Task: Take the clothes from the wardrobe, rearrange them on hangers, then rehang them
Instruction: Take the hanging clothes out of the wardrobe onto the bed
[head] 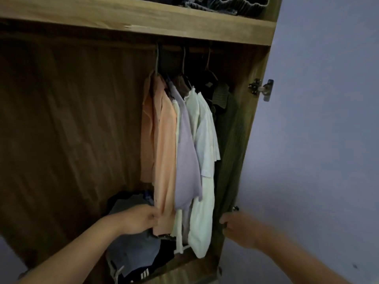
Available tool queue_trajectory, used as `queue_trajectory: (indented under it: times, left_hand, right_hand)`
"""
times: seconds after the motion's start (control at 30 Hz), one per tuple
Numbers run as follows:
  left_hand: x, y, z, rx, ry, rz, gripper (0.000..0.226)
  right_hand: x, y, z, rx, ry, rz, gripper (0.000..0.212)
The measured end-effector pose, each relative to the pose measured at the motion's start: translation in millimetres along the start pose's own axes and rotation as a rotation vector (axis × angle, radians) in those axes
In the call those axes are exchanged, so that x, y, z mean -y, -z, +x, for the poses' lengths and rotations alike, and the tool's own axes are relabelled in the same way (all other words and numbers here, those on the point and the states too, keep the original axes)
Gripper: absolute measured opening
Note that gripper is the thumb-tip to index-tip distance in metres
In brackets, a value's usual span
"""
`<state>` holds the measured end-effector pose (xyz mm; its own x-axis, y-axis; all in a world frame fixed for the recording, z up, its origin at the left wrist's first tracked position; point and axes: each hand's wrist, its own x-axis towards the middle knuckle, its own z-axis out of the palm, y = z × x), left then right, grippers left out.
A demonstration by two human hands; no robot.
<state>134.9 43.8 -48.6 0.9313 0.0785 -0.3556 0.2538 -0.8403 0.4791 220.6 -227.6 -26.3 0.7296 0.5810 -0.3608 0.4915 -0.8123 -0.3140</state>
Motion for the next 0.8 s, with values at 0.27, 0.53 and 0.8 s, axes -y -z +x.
queue_trajectory:
  times: [0.27,0.53,0.8]
  left_hand:
    - [49.1,85.7,46.9,-0.06,0.049,0.04,0.038]
    - [94.1,185.6,85.9,-0.168,-0.003,-0.01,0.035]
    - [122.7,228.8,104.1,-0.365,-0.156,-0.189,0.022]
  right_hand:
    - [93.2,76.9,78.2,-0.395,0.301,0.092,0.038]
    - [198.1,145.6,166.6,-0.954,0.278,0.029,0.055]
    - [240.6,171.2,215.9,-0.859,0.215,0.546,0.037]
